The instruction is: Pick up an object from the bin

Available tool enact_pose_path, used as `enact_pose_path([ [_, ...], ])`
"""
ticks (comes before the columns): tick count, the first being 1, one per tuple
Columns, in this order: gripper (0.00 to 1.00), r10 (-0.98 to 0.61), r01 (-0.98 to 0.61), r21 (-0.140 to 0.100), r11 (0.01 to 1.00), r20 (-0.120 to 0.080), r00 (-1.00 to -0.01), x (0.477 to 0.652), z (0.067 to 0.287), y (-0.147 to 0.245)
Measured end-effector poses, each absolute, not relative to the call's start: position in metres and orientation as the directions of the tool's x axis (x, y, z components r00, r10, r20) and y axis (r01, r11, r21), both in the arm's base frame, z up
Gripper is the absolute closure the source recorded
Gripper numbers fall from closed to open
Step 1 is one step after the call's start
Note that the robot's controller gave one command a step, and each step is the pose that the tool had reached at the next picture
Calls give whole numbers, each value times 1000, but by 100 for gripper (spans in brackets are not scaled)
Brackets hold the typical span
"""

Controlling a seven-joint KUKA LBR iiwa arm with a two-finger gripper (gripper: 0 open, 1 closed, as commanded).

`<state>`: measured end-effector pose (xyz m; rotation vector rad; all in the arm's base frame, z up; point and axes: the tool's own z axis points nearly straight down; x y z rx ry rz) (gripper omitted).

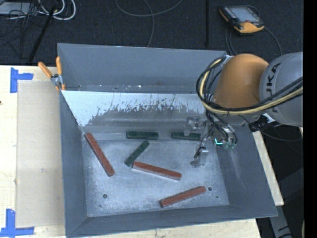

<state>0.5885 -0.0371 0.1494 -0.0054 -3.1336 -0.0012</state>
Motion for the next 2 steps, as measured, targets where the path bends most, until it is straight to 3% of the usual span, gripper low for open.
enact_pose_path([
  [1,0,3,3,0,1000,1,-1000,590,154,-37],
  [2,0,-108,-108,-2,994,-9,-994,572,132,-33],
])
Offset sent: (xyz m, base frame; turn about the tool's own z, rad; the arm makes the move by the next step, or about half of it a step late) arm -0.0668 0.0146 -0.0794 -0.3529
